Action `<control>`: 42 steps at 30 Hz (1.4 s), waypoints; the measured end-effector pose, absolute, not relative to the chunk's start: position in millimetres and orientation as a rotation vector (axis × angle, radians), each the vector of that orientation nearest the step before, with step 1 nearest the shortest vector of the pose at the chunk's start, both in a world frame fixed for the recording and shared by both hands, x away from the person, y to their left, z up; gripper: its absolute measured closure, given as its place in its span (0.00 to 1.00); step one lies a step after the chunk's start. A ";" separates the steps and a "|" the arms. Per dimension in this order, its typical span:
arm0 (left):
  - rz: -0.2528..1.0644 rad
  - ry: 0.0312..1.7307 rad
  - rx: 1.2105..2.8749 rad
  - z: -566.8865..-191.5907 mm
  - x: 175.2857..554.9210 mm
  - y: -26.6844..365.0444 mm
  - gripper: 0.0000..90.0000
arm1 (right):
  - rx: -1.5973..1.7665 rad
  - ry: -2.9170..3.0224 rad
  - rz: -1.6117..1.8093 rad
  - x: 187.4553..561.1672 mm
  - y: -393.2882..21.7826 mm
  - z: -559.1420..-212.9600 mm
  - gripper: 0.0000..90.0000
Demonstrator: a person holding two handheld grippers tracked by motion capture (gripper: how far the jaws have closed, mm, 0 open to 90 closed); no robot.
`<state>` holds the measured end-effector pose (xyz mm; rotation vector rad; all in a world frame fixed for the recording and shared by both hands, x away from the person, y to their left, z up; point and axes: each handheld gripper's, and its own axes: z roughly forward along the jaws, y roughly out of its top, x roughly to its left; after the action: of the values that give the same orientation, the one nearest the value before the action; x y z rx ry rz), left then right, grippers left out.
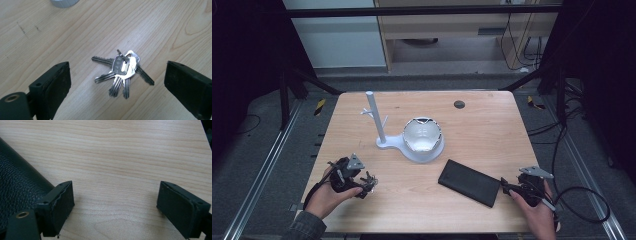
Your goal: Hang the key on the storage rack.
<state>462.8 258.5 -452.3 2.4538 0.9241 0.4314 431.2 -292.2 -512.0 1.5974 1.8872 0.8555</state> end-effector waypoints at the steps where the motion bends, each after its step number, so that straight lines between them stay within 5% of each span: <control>1: 0.427 0.924 2.456 -452.6 463.4 259.9 0.09 | 1.597 1.887 0.856 431.2 -292.2 -512.0 0.16; 10: 0.379 0.875 2.530 -464.2 467.0 257.1 0.28 | 1.597 1.887 0.855 431.1 -292.1 -512.1 0.16; 30: 0.211 0.838 2.581 -474.6 487.1 255.7 0.44 | 1.592 1.890 0.856 431.0 -292.4 -512.2 0.16; 42: 0.218 0.904 2.619 -469.2 480.1 252.4 0.89 | 1.592 1.890 0.856 431.0 -292.3 -512.2 0.16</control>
<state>480.1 252.4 -469.2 2.6187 0.9040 0.2181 431.0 -292.3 -512.2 1.5920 1.8902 0.8559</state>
